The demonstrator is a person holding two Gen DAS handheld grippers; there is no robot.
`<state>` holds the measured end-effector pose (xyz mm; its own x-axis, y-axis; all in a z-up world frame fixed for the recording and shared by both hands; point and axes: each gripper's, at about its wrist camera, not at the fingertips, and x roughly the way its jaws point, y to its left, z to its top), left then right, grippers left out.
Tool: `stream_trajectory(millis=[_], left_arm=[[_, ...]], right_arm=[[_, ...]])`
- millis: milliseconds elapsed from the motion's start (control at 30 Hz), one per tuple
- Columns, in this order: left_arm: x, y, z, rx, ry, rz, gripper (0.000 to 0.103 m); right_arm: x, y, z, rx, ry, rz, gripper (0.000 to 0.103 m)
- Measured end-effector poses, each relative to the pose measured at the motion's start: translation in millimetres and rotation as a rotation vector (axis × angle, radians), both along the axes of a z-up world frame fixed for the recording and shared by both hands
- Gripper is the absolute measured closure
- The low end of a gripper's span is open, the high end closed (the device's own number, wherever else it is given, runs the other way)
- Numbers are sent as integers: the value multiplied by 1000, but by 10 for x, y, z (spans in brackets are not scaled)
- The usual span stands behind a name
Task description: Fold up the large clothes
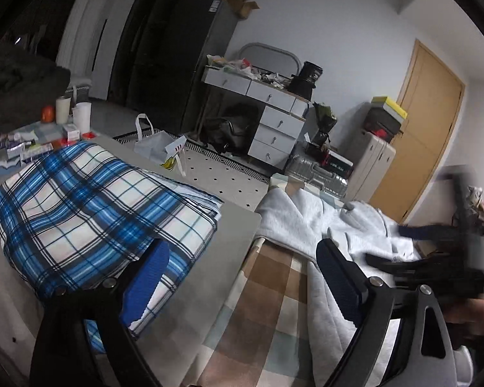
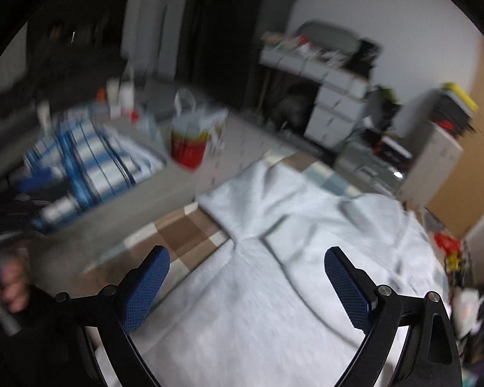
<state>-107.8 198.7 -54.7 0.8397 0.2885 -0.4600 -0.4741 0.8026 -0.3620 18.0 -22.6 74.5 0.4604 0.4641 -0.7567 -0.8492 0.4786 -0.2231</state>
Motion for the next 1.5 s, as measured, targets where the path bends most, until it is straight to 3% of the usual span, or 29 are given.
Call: stream_trajectory(millis=[133,200,333,400,467,533,567,633,700,867,1100,1167,1233,1367,1433,1467,1500], left_arm=[[-63,93,8,-21,-28,24,13],[-79,81,24,-63,-30,6,13],[-53,24,23,-66,-22,-23,13],[-53,-3,39,-64,-22,-36,13],[-36,-19,27,-69,-15,-43,13],[-8,-41,15,-82,-4,-59,13],[-17,-54,12,-82,1,-62,13],[-19,-76,13,-64,15,-59,13],[-15,-89,13,-50,25,-60,13],[15,-107,-10,-49,57,-62,13],[75,-243,-10,26,112,-76,13],[82,-252,-15,26,120,-83,13],[77,-258,-12,23,124,-82,13],[77,-297,3,24,126,-89,13],[80,-309,6,32,131,-96,13],[95,-325,8,33,134,-100,13],[96,-324,5,30,137,-106,13]], right_arm=[[260,623,-589,-132,73,62,10],[355,788,-771,-160,130,92,23],[515,980,-1068,-267,105,77,33],[570,1020,-1194,-310,143,99,53],[582,1033,-1257,-343,151,117,56],[596,1024,-1216,-301,135,109,67],[637,1021,-1209,-284,152,89,88],[732,983,-1182,-229,210,35,94],[753,896,-1068,-159,195,5,98],[844,235,-566,137,155,-139,99],[1102,-1050,-407,406,282,-452,99],[1146,-1321,-443,401,278,-526,99],[1140,-1553,-533,333,282,-583,98],[1049,-1627,-716,158,346,-534,92],[962,-1611,-688,95,338,-486,78],[908,-1608,-613,84,324,-453,59],[850,-1599,-535,87,291,-422,47]])
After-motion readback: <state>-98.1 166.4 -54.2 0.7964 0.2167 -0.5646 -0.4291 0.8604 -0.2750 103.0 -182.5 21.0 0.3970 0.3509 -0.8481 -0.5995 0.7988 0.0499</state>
